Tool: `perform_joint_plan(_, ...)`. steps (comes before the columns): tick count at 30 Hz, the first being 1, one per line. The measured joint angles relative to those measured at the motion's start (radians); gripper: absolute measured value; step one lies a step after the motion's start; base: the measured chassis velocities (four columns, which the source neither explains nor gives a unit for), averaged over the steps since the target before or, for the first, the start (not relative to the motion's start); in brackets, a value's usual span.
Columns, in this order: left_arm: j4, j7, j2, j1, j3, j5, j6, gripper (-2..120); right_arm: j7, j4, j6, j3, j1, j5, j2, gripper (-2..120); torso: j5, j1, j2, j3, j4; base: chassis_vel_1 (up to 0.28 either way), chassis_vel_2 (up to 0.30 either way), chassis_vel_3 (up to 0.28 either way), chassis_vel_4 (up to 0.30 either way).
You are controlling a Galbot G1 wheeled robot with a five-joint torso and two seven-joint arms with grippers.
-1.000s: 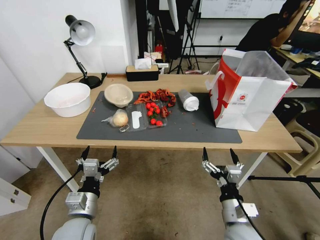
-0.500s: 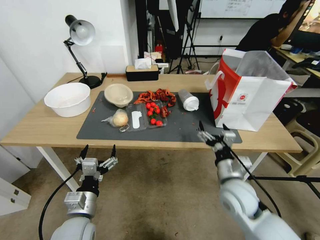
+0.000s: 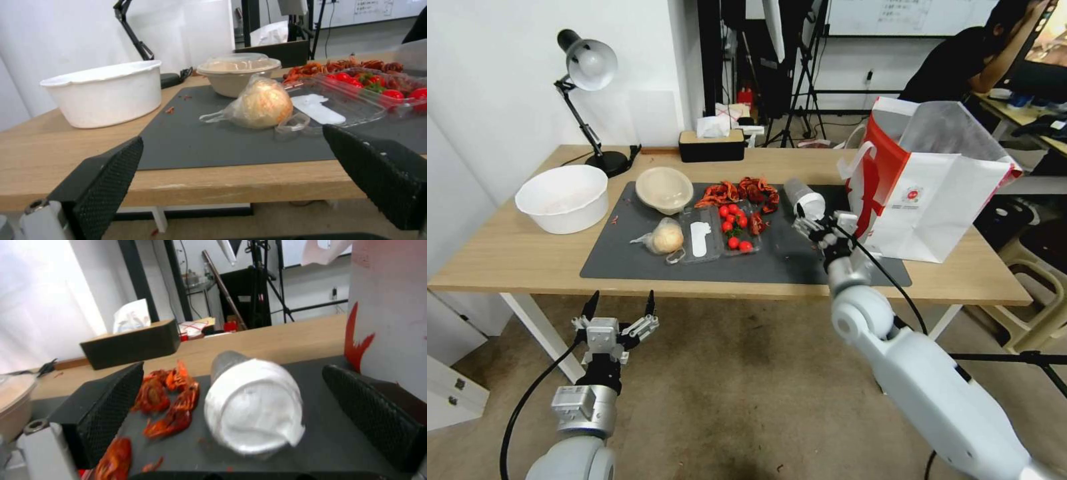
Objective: Pick up the trash from the table and place it into the takeout bag.
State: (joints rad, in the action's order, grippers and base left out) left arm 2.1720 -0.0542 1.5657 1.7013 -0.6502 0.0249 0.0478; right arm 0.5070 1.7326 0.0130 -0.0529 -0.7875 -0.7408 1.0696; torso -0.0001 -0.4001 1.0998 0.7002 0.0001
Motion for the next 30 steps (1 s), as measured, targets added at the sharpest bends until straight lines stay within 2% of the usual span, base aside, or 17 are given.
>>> perform_joint_plan(4, -0.001, 0.016, -0.003, 0.0, -0.001, 0.0, 0.003, 100, 0.002, -0.104, -0.048, -0.025, 0.127, -0.108, 0.008, 100, 0.0, 0.0, 0.0, 0.0, -0.0001, 0.0, 0.0, 0.0, 0.0)
perform_joint_plan(8, -0.001, 0.017, -0.004, -0.001, 0.0, 0.0, 0.003, 100, 0.002, -0.151, -0.071, -0.037, 0.172, -0.163, 0.009, 100, 0.0, 0.0, 0.0, 0.0, -0.0002, 0.0, 0.0, 0.0, 0.0)
perform_joint_plan(17, -0.003, 0.017, -0.004, -0.001, 0.001, 0.0, 0.001, 100, -0.001, -0.246, -0.098, -0.069, 0.226, -0.183, 0.029, 100, 0.0001, 0.0, 0.0, 0.0, -0.0001, 0.0, 0.0, 0.0, 0.0)
perform_joint_plan(30, -0.012, 0.018, -0.005, -0.002, 0.0, 0.0, 0.003, 100, -0.004, -0.308, -0.099, -0.104, 0.263, -0.181, 0.054, 100, 0.0001, 0.0, 0.0, 0.0, -0.0001, 0.0, 0.0, 0.0, 0.0)
